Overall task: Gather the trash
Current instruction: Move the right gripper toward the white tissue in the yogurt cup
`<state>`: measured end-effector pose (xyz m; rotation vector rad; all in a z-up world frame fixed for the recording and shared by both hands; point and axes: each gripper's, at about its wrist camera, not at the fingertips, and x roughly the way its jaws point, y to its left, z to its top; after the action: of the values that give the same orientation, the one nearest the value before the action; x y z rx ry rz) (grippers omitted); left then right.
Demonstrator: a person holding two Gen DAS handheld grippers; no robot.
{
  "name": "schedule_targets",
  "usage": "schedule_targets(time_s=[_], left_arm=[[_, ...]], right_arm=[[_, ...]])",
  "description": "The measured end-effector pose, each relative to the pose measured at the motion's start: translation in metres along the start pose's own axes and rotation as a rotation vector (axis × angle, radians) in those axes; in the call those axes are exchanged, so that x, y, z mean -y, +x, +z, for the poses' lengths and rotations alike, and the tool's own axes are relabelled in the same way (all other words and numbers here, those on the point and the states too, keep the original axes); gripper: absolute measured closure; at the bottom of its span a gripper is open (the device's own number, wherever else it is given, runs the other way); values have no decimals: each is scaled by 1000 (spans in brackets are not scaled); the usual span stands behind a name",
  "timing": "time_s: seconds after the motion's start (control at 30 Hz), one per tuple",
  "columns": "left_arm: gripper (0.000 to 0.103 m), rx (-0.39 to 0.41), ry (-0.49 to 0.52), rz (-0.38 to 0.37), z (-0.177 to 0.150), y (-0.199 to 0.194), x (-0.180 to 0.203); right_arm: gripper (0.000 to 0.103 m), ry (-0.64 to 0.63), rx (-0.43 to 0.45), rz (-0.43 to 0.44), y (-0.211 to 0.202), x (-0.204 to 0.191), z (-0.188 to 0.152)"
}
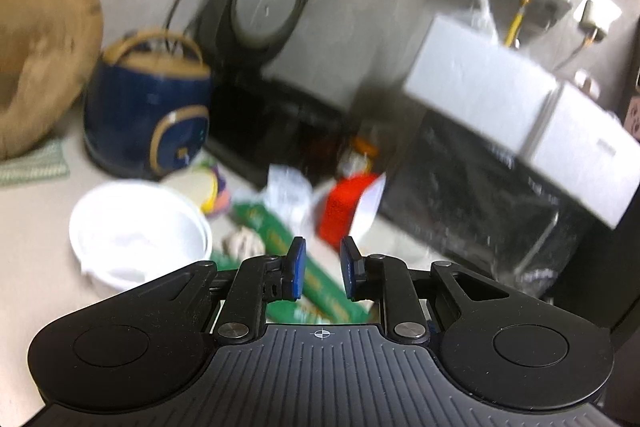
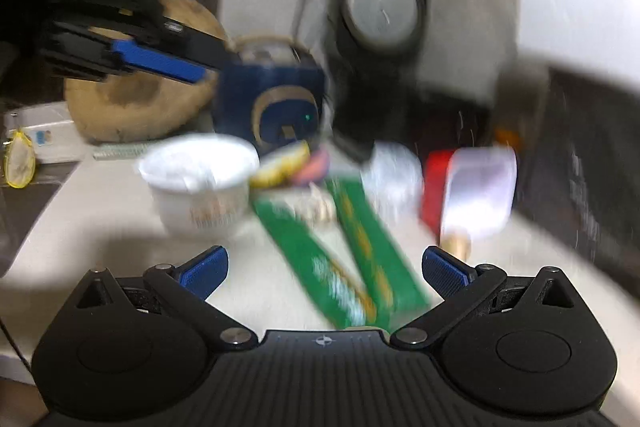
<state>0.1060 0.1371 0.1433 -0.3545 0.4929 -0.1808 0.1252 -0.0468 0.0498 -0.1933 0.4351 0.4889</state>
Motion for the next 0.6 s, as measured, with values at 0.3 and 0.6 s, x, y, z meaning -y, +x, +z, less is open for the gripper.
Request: schedule_targets(time_s=[0.3, 0.6], left_arm=[[81, -51, -34, -27, -36, -6, -9], [81, 107, -36, -19, -15, -48, 1]], right_arm=[[0, 150, 30, -189, -26, 39, -30], [0, 318, 178, -1, -84, 51, 39]])
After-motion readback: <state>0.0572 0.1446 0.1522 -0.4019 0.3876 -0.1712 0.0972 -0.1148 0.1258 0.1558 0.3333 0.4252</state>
